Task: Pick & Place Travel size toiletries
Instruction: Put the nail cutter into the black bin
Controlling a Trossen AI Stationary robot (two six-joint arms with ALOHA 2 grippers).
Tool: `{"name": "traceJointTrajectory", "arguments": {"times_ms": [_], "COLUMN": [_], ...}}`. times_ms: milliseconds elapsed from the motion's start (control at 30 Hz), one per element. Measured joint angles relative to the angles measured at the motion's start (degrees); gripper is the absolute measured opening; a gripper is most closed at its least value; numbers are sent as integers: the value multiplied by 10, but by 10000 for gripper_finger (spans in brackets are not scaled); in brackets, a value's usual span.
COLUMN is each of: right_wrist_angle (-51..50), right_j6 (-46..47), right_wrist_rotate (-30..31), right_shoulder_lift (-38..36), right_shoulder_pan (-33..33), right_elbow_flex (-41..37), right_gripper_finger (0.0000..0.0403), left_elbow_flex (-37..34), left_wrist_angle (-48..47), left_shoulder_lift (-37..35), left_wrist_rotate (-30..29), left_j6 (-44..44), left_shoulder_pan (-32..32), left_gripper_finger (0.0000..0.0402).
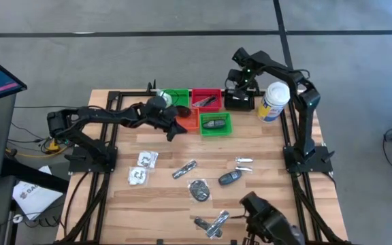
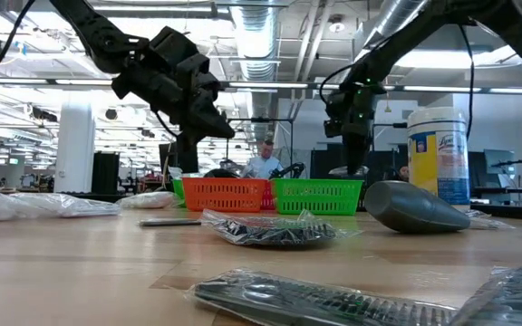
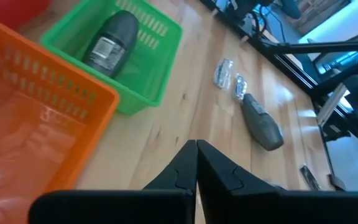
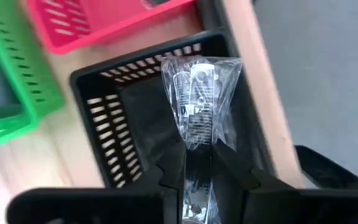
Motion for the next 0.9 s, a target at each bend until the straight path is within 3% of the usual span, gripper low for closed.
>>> {"name": "traceJointTrajectory", "arguments": {"times_ms": [367,900], "right_wrist_angle": [-23,66], "right_j6": [-46,-72], "right_wrist_rotate": [-18,-16], "right_shoulder_lift": [-12,-115], "right_shoulder_pan": [-31,-33], "right_elbow_flex": [-12,-183], "right_gripper_finger": [48,48], "left_elbow_flex": [0,0], "left_wrist_angle": [-5,-15], "left_shoulder_lift": [0,0], "left_wrist_rotate": [0,-1], "left_j6": [0,-2], "left_shoulder_pan": [3,2], "left_gripper_finger": [0,0]}}
